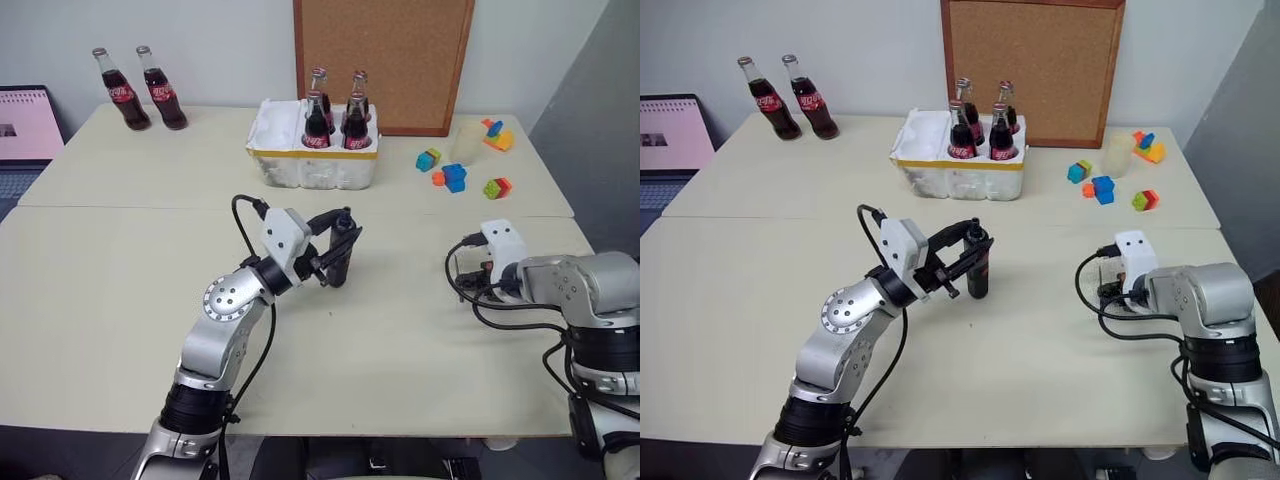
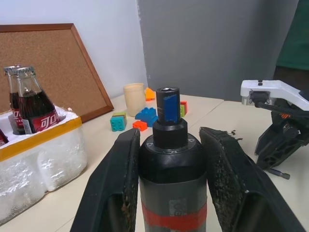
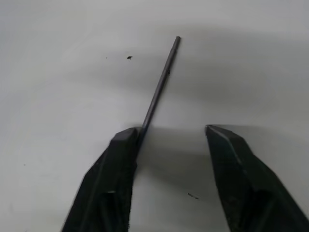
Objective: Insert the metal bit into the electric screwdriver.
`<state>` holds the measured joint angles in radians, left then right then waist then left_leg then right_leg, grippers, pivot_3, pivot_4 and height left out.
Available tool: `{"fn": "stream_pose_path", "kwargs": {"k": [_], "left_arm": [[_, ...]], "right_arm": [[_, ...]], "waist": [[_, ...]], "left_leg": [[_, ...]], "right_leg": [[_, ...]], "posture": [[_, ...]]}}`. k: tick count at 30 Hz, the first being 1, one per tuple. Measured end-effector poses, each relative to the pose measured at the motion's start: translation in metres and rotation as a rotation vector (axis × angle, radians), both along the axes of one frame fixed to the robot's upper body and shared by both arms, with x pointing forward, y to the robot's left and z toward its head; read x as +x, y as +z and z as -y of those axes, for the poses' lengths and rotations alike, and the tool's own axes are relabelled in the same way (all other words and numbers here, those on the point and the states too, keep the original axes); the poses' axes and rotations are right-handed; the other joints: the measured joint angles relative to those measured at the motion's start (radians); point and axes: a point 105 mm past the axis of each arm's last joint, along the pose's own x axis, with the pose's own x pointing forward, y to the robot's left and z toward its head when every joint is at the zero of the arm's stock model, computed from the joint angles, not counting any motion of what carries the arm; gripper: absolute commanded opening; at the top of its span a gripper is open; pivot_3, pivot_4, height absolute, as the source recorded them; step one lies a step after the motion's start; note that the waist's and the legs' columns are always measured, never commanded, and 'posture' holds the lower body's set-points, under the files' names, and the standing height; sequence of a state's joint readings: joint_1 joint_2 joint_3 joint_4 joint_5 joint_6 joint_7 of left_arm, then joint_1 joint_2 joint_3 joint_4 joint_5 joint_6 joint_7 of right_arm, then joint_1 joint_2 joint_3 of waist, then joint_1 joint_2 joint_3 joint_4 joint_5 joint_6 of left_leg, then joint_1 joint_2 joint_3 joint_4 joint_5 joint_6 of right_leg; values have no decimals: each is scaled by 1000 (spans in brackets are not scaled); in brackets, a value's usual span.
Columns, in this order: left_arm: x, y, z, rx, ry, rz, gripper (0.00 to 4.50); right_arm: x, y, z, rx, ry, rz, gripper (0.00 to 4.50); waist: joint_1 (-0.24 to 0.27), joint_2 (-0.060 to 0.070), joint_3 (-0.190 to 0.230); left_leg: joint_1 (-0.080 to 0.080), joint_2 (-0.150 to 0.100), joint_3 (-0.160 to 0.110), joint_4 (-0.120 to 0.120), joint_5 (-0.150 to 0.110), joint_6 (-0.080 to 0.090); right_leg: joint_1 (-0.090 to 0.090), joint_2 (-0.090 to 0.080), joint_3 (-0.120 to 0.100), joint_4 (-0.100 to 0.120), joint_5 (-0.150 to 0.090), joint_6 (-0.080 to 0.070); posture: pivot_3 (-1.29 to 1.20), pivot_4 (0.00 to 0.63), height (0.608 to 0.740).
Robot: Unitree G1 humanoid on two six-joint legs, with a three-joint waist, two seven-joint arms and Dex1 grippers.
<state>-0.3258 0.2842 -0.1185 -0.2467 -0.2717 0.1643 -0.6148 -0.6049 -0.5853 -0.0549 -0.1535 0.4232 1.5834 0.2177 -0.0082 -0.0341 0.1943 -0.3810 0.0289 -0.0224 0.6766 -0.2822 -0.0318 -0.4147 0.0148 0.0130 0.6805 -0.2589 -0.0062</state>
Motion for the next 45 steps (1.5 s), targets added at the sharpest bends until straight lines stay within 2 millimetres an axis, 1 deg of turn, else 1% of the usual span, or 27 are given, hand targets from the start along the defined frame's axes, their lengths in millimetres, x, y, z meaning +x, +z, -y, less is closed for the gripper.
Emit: {"fn": "stream_pose_path", "kwargs": {"k": [1, 3, 4, 7, 15, 20, 24, 27, 29, 32, 34, 37, 41, 45], "left_arm": [[0, 0, 0, 0, 2, 0, 1587], [0, 0, 0, 0, 4, 0, 1587], [0, 0, 0, 0, 4, 0, 1587], [1, 0, 0, 1, 4, -1, 1587], [2, 0, -1, 36, 3, 5, 1587], [7, 5, 0, 40, -8, -25, 1587], [13, 10, -3, -2, -22, -107, 1585], [8, 12, 2, -48, -135, -205, 1584], [2, 13, 6, -43, -203, -230, 1584], [-1, 13, 1, 2, -232, -229, 1584], [-2, 13, 1, 8, -241, -228, 1584], [-4, 14, 2, 35, -251, -177, 1584], [0, 10, -2, 53, -192, -119, 1583], [3, 10, 0, 28, -152, -101, 1583]], "right_arm": [[0, 0, -1, 0, -1, 0, 1165], [1, 0, -3, 6, 0, 0, 863], [2, 0, -4, 8, 1, 0, 590], [5, 0, -8, 36, -8, -5, 24], [7, 1, -7, 99, -58, 6, 0], [2, 6, -5, 160, -66, 47, 0], [-3, 22, -17, 194, -19, 148, 0], [-7, 37, -34, 259, 22, 245, 0], [-9, 48, -43, 280, 55, 309, 0], [-11, 66, -49, 278, 84, 409, 0], [-13, 71, -51, 282, 96, 441, 0], [-16, 82, -58, 292, 143, 501, 0], [-21, 99, -70, 309, 215, 597, 0], [-27, 115, -85, 331, 306, 678, 0]], "waist": [[0, 0, 0], [0, 0, 0], [-1, 0, 0], [-3, 0, -1], [-9, 0, -1], [-16, 1, -1], [-19, 1, -1], [-21, 1, -1], [-22, 1, 0], [-22, 2, 0], [-21, 2, 0], [-21, 2, 0], [-21, 2, 0], [-21, 2, 0]], "left_leg": [[0, 0, 0, 0, 0, 0], [0, 0, 0, 0, 0, 0], [0, 0, 0, 0, 0, 0], [0, 0, 0, 0, 0, 0], [0, 0, 0, 0, 0, 0], [-1, 0, 0, 0, 0, 0], [-5, 0, 0, -1, 0, 0], [-8, 0, 0, -1, 0, 0], [-9, 0, -1, -1, 0, 0], [-9, 0, -1, -1, 0, 0], [-9, 0, -1, -1, 0, 0], [-9, 0, 0, -1, 0, 0], [-9, 0, 0, -1, 0, 0], [-9, 0, -1, -1, 0, 0]], "right_leg": [[0, 0, 0, 0, 0, 0], [0, 0, 0, 0, 0, 0], [0, 0, 0, 0, 0, 0], [0, 0, 0, 0, 0, 0], [0, 0, 0, 0, 1, 1], [-1, 0, 0, 0, 1, 1], [-6, 1, 0, 0, 1, 1], [-8, 1, 0, 0, 1, 1], [-8, 2, 0, 0, 1, 1], [-8, 2, 0, -1, 1, 1], [-8, 1, 0, -1, 1, 1], [-8, 1, 0, -1, 1, 1], [-8, 1, 1, -1, 1, 1], [-8, 1, 0, -1, 1, 1]], "posture": [[0, 150, 740], [0, 150, 740], [0, 150, 740], [0, 150, 740], [0, 150, 740], [0, 150, 740], [0, 150, 740], [0, 150, 740], [0, 150, 740], [0, 150, 740], [0, 150, 740], [0, 150, 740], [0, 150, 740], [0, 150, 740]]}}
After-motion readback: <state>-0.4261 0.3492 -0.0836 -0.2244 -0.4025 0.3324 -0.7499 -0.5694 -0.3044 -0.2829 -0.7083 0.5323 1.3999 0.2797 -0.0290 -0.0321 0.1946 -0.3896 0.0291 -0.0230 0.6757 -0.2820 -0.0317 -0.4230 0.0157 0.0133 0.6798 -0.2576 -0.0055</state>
